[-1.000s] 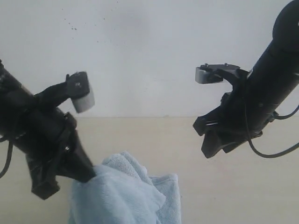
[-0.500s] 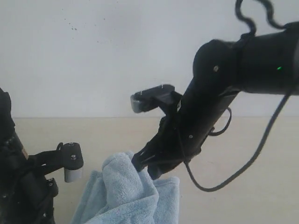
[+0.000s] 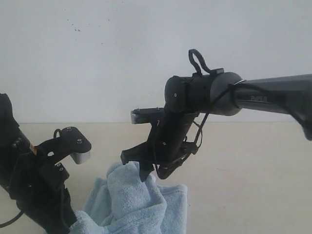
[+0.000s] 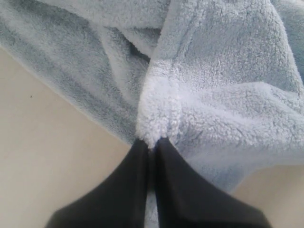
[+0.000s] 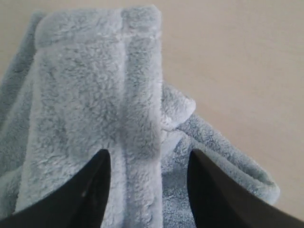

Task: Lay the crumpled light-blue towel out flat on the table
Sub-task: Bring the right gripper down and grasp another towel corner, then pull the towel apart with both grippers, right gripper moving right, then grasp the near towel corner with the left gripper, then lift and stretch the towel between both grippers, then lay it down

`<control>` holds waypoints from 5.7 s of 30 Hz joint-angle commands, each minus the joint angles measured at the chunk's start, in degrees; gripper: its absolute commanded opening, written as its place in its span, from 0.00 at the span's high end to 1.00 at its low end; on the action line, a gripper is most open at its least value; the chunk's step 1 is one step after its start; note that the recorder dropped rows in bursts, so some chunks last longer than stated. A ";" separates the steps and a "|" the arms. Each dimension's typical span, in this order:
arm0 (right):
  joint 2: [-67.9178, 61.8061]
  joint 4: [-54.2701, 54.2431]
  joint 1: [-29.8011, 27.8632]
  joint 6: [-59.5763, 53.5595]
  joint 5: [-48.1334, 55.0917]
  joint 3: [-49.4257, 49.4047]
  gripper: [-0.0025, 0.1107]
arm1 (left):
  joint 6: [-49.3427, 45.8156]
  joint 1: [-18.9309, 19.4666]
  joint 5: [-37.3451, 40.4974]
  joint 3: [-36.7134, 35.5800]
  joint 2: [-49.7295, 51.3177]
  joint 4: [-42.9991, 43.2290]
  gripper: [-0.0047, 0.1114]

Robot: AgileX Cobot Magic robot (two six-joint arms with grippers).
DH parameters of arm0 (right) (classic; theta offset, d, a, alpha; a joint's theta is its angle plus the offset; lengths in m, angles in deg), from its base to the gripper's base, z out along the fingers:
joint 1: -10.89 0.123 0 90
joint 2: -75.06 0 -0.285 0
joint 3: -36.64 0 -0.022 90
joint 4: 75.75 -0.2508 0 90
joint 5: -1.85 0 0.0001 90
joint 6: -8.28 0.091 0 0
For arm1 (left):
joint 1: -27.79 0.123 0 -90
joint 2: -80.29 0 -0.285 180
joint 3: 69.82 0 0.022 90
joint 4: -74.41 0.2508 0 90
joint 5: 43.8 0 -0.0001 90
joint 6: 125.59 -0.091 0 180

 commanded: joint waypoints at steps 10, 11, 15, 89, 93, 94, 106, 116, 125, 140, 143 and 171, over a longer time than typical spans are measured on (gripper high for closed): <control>-1.77 -5.49 -0.99 -3.99 7.82 3.21 0.98 | 0.54 -0.15 -1.20 0.30 0.05 -0.08 0.93; -1.28 -5.20 -1.16 -2.81 7.65 3.21 0.98 | 0.54 -0.15 -1.20 0.30 0.05 -0.08 0.93; 1.57 -5.06 -3.74 -0.30 7.24 3.21 0.98 | 2.94 -0.15 -0.87 0.30 0.05 0.58 0.93; 37.41 20.95 -25.21 7.79 4.43 -31.86 0.98 | -28.65 2.17 -33.19 5.96 20.13 13.05 0.53; 37.41 16.23 -25.21 5.02 4.43 -31.86 0.98 | -28.65 3.23 -40.31 5.96 20.91 13.46 0.53; 37.41 15.22 -25.21 3.91 4.43 -31.86 0.98 | -28.65 3.23 -42.15 5.96 21.15 13.46 0.53; 37.41 12.38 -25.21 0.17 4.24 -31.86 0.98 | -28.64 3.48 -43.52 5.96 24.80 13.10 0.55; 37.41 12.38 -25.21 0.19 2.78 -31.86 0.98 | -6.16 3.48 -45.62 9.48 19.48 -10.67 0.73; 37.41 11.22 -25.21 0.19 2.92 -31.86 0.98 | 10.90 6.57 -23.64 14.64 19.13 -16.23 0.41; 37.41 10.82 -25.21 0.19 3.51 -31.86 0.98 | 18.79 7.83 -25.12 14.90 28.73 -13.87 0.36; 37.41 10.82 -25.21 0.19 3.16 -31.86 0.98 | 18.43 7.83 -25.99 15.28 28.88 -14.52 0.36; 37.41 11.98 -25.21 0.25 -3.26 -31.86 0.98 | 12.91 7.93 -23.28 13.50 6.06 -15.57 0.93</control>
